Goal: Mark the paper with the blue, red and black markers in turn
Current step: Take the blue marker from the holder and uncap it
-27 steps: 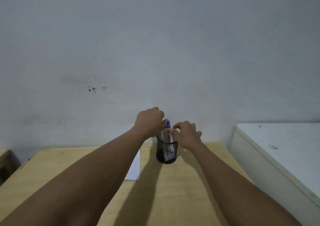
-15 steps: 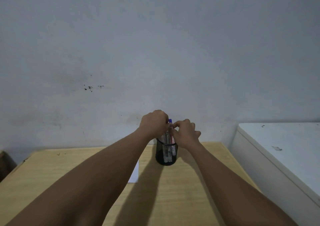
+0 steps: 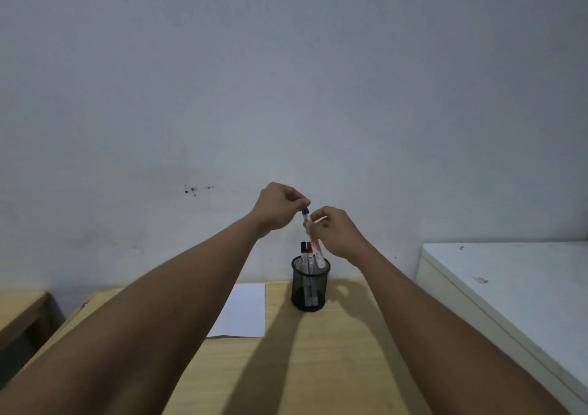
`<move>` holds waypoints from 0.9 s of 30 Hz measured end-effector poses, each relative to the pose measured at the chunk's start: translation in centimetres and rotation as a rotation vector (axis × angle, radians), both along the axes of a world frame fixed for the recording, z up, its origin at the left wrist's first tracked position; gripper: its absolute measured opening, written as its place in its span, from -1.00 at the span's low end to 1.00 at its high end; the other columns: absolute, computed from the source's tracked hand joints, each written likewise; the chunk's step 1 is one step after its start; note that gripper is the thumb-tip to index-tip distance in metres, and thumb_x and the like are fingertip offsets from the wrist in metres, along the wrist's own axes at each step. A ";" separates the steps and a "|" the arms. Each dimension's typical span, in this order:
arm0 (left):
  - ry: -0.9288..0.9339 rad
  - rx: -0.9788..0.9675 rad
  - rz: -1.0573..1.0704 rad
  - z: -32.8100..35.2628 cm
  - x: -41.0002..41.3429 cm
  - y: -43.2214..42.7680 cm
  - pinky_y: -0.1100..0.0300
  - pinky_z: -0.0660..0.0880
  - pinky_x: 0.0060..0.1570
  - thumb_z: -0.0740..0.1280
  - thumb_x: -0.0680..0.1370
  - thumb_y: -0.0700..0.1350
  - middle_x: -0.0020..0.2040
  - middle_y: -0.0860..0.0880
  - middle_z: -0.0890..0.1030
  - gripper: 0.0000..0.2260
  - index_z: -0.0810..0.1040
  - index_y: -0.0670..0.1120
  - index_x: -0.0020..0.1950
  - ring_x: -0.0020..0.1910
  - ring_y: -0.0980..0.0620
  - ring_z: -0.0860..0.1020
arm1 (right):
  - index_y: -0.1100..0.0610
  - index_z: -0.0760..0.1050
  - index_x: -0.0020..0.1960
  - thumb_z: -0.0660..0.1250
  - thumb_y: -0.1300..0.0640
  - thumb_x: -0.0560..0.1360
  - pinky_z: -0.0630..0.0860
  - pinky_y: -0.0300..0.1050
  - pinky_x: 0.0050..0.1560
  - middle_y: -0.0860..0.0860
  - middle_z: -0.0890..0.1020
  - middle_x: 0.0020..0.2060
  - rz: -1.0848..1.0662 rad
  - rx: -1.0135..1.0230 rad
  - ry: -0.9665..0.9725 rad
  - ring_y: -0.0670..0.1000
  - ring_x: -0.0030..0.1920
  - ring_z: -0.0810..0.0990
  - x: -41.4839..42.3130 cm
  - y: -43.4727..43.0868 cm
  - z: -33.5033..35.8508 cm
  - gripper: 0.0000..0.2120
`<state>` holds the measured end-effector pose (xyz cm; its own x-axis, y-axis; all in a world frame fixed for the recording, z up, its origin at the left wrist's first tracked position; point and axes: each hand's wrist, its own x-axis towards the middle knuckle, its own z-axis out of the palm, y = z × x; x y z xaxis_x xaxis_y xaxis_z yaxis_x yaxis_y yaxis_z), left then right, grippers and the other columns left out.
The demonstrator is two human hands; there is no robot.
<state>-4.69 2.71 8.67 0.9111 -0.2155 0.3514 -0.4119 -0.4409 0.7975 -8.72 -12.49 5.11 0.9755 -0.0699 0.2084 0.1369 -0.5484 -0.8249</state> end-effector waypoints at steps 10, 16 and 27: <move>0.167 -0.087 0.035 0.8 -6.3 10.8 0.24 0.35 -0.38 0.50 0.48 -0.10 -0.13 -0.05 0.70 -0.88 0.73 -0.12 -0.04 -0.29 0.05 0.48 | 0.16 0.65 0.05 0.56 0.17 0.45 0.58 0.16 0.12 0.03 0.75 -0.09 0.174 0.793 0.049 0.03 -0.03 0.72 -3.6 3.2 2.5 -0.79; 0.058 -0.003 0.044 -2.2 -7.0 12.8 0.22 0.49 -0.34 0.54 0.45 -0.15 -0.22 -0.08 0.68 -0.87 0.73 -0.15 -0.04 -0.34 0.03 0.52 | 0.16 0.65 0.02 0.48 0.20 0.53 0.62 0.04 0.01 0.08 0.72 -0.11 0.257 0.722 0.126 0.03 -0.09 0.70 -3.6 8.5 0.5 -0.92; 0.089 0.333 0.012 -7.0 -4.7 16.3 0.29 0.44 -0.36 0.50 0.48 -0.10 -0.37 0.06 0.66 -0.91 0.75 -0.10 -0.08 -0.43 0.19 0.57 | 0.17 0.61 -0.03 0.45 0.22 0.56 0.54 0.01 0.08 0.06 0.73 -0.20 0.281 0.689 0.290 -0.02 -0.22 0.69 -0.3 12.1 -5.6 -0.97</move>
<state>-9.37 19.03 1.62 0.9380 -0.2944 0.1827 -0.3407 -0.6871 0.6417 -9.00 -0.41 -0.49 0.9846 0.1654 -0.0568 -0.0775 0.1214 -0.9896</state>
